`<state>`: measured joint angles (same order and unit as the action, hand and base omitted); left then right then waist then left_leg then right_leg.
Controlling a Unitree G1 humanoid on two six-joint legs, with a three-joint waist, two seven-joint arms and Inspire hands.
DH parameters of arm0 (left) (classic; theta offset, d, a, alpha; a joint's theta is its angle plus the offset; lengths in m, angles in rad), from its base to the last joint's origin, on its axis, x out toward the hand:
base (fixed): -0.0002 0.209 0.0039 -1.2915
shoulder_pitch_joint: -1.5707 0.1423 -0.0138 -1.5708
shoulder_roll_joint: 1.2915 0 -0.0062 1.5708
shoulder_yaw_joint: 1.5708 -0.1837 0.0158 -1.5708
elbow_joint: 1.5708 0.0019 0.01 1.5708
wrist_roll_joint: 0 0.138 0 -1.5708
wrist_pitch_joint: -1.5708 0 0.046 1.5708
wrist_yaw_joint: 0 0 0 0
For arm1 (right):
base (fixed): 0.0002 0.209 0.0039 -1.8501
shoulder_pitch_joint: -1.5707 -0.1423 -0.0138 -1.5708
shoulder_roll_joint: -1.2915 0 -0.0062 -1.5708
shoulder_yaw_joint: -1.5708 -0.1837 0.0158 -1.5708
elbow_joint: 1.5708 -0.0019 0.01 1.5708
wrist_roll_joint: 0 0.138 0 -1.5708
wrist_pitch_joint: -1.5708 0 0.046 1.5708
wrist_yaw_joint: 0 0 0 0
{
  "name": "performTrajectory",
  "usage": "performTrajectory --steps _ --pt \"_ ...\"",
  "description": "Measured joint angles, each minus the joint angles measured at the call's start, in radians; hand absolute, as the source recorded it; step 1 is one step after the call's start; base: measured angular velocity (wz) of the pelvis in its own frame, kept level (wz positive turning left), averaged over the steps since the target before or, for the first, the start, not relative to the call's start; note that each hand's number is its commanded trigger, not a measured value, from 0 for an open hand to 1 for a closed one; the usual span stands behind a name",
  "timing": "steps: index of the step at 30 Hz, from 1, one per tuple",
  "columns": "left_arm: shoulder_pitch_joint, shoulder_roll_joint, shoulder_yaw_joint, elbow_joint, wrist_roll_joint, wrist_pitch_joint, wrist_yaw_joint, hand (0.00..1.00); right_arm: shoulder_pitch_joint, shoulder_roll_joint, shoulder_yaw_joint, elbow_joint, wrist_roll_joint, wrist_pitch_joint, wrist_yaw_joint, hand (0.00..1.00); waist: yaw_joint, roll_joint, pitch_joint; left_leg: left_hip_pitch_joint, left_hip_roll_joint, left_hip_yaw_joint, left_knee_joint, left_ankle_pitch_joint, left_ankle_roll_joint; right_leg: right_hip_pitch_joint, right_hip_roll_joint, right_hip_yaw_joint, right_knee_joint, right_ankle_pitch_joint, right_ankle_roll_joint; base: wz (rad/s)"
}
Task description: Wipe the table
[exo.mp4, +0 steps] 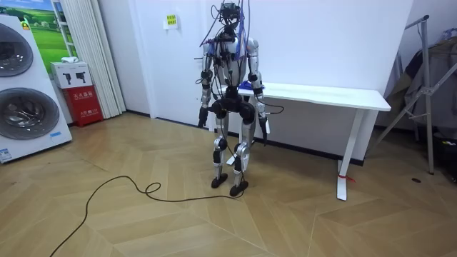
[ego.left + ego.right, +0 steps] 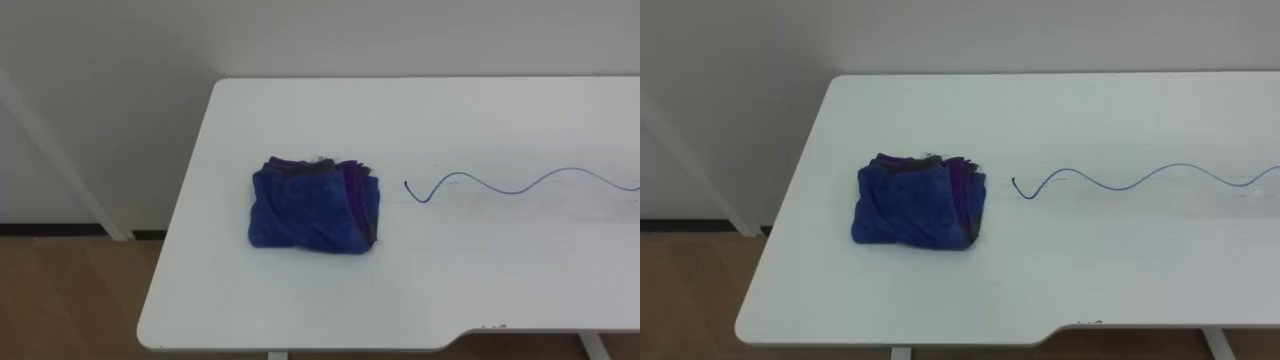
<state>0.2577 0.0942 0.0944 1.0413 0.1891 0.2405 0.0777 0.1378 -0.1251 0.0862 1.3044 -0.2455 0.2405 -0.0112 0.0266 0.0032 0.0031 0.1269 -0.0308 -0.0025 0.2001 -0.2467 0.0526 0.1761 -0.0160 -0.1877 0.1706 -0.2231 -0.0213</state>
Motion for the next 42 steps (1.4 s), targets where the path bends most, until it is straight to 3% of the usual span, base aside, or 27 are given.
performTrajectory --steps 12,17,23,24,27,30,34,39,42 --pt "-0.006 0.001 0.004 0.001 0.0 -0.001 -0.003 0.0 -0.004 0.0 -0.002 0.004 0.001 -0.001 0.016 0.0 0.0 -0.008 0.0003 0.002 0.0 0.005 0.002 0.0 0.0 -0.001 0.0 0.005 -0.004 0.0 0.0 0.0" --pt "-0.006 0.001 0.022 0.003 -0.002 -0.001 0.002 0.0 -0.002 0.0 -0.045 0.012 0.033 -0.002 -0.004 0.0 -0.002 -0.012 0.0005 0.004 -0.001 0.011 0.0 0.0 0.0 -0.002 0.0 0.012 -0.014 0.0 0.0 -0.03" --pt "0.031 0.002 0.116 0.001 -0.001 0.002 0.021 0.0 0.005 -0.004 -0.223 0.054 0.207 0.0 -0.062 0.0 -0.046 -0.022 0.0 0.022 0.0 0.004 -0.014 0.0 0.0 0.017 0.002 0.007 -0.02 0.0 0.001 0.03" --pt "0.039 0.002 0.141 0.0 -0.002 0.002 0.023 0.0 0.01 -0.006 -0.274 0.058 0.264 0.001 -0.077 0.0 -0.063 -0.031 -0.0031 0.024 -0.001 0.002 -0.015 0.0 0.0 0.019 0.0 -0.001 -0.021 -0.002 0.003 0.13" --pt "0.047 0.003 0.181 -0.008 0.0 0.002 0.028 0.0 0.029 -0.012 -0.391 0.055 0.419 -0.001 -0.122 0.0 -0.084 -0.044 -0.0008 0.019 -0.002 0.001 -0.015 0.0 0.0 0.018 0.0 0.0 -0.021 -0.002 0.003 0.03" --pt "0.044 0.011 0.246 -0.013 0.0 -0.002 0.035 0.0 0.04 -0.04 -0.538 0.051 0.525 -0.002 -0.176 0.0 -0.11 -0.062 0.0004 0.015 -0.002 0.005 -0.017 0.0 0.0 0.014 -0.001 0.002 -0.021 -0.002 0.003 -0.03" --pt "0.027 0.039 0.298 -0.008 -0.001 -0.016 0.049 0.0 0.035 -0.117 -0.693 0.01 0.568 -0.003 -0.279 0.0 -0.124 -0.079 -0.0033 0.002 -0.001 0.024 -0.019 -0.001 0.002 -0.007 0.001 0.02 -0.015 -0.002 0.003 -0.12" --pt "0.028 0.08 0.293 -0.011 0.002 -0.037 0.05 0.0 -0.01 -0.2 -0.718 -0.07 0.592 -0.046 -0.4 0.0 -0.126 -0.089 -0.0047 0.002 0.002 0.029 -0.019 -0.001 0.003 -0.02 0.002 0.029 0.001 -0.001 0.003 -0.09" --pt "0.03 0.081 0.294 -0.011 0.0 -0.051 0.05 0.0 -0.048 -0.208 -0.74 -0.177 0.576 -0.06 -0.476 0.0 -0.126 -0.091 -0.0059 0.001 0.002 0.031 -0.021 -0.002 0.004 -0.023 0.005 0.03 0.002 -0.001 0.003 0.0"
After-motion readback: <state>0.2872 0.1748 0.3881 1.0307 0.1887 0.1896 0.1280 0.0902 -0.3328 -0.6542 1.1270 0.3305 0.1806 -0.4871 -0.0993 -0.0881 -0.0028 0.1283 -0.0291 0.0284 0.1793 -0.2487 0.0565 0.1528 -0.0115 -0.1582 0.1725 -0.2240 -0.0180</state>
